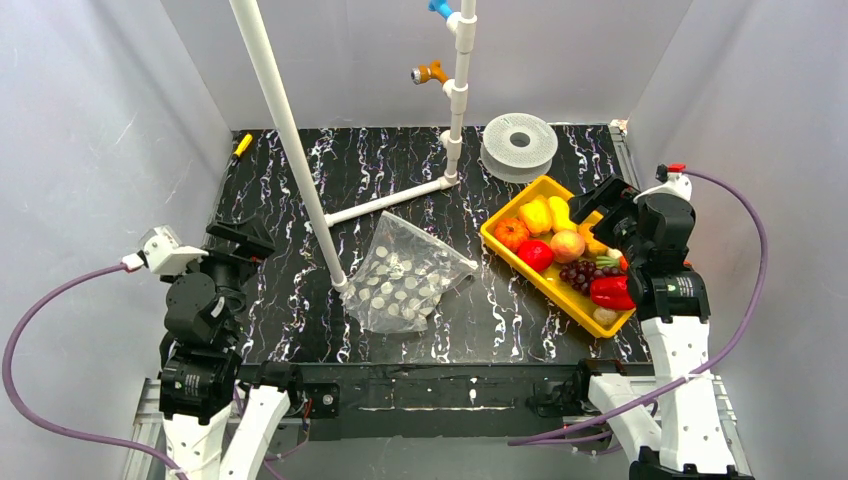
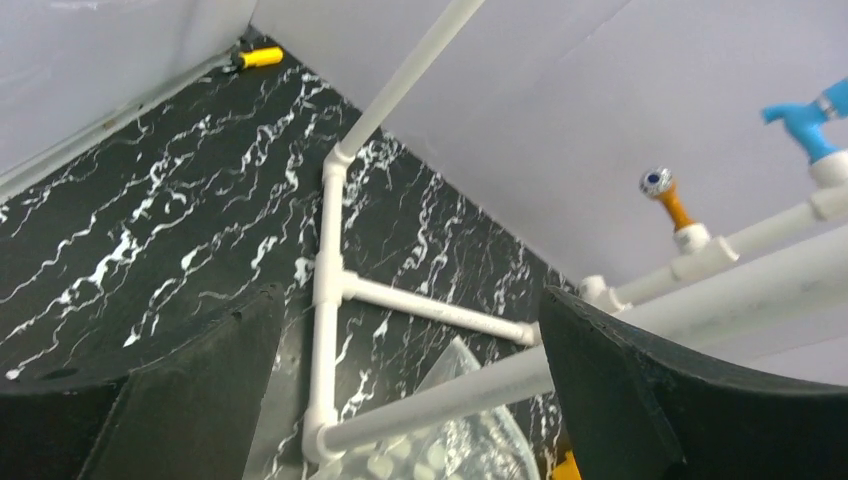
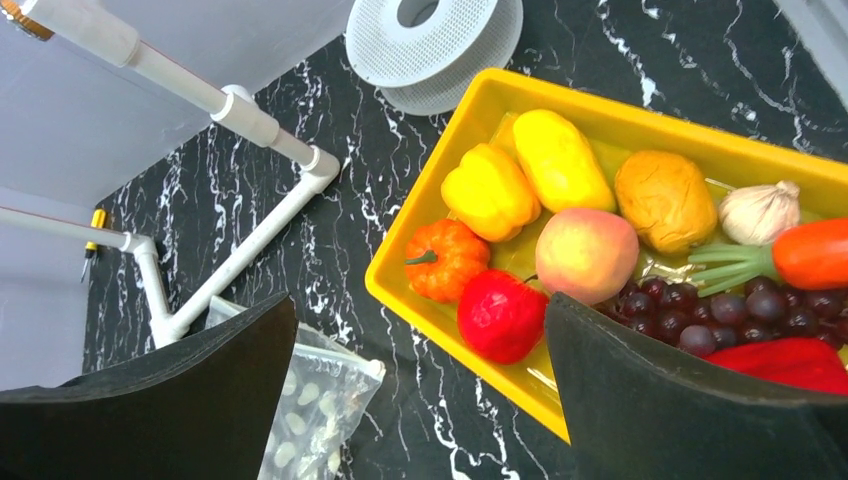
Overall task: Place the food in the zip-top bag and seal the zipper
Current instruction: Pick up the zipper food storage bag at the center of the board.
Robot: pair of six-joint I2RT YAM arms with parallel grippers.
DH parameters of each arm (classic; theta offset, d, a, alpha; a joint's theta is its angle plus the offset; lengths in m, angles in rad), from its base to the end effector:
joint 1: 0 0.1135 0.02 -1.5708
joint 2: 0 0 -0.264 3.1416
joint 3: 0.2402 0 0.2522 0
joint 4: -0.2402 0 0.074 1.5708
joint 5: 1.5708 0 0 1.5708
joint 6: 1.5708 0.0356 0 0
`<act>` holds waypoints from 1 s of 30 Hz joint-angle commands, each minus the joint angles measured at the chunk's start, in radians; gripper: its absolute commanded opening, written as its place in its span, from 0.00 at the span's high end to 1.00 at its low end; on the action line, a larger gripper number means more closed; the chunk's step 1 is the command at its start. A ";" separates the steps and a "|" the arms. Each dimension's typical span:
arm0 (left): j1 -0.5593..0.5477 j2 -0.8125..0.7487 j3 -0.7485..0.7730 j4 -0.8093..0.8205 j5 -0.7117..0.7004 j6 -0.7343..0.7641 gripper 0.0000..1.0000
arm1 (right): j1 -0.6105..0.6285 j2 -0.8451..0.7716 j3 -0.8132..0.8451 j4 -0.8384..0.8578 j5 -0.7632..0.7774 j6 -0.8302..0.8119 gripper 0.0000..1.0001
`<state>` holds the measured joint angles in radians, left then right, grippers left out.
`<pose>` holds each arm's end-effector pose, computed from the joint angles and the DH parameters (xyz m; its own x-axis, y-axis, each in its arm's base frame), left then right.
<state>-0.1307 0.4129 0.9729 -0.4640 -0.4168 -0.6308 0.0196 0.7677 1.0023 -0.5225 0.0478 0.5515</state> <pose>0.0613 0.0065 0.4106 0.2421 -0.5758 -0.7810 -0.1704 0.7672 -0.6184 0.1594 0.0014 0.3810 -0.2280 0.5190 -0.8238 0.1711 0.8543 0.4909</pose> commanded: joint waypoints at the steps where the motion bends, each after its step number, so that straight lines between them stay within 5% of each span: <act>1: -0.024 -0.004 0.000 -0.096 0.051 0.030 0.02 | -0.005 0.004 -0.011 0.017 -0.082 0.032 0.00; 9: -0.061 0.056 0.058 -0.185 0.397 0.203 0.02 | -0.004 0.022 -0.012 0.067 -0.332 -0.059 0.00; 13: -0.077 0.067 0.039 -0.182 0.688 0.289 0.02 | 0.022 0.098 0.013 0.044 -0.446 -0.089 0.00; 19: -0.084 0.141 0.019 -0.209 1.185 0.350 0.02 | 0.346 0.298 0.078 -0.038 -0.371 -0.123 0.00; 27: -0.135 0.233 -0.140 -0.065 1.381 0.193 0.02 | 0.494 0.340 -0.245 0.303 -0.361 0.178 0.00; 30: -0.315 0.303 -0.183 0.012 1.223 0.166 0.02 | 0.497 0.360 -0.322 0.412 -0.355 0.253 0.00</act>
<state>-0.2815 0.6239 0.8443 -0.5582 0.8318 -0.3919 0.5090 1.1213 0.7457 -0.3180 -0.3307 0.6558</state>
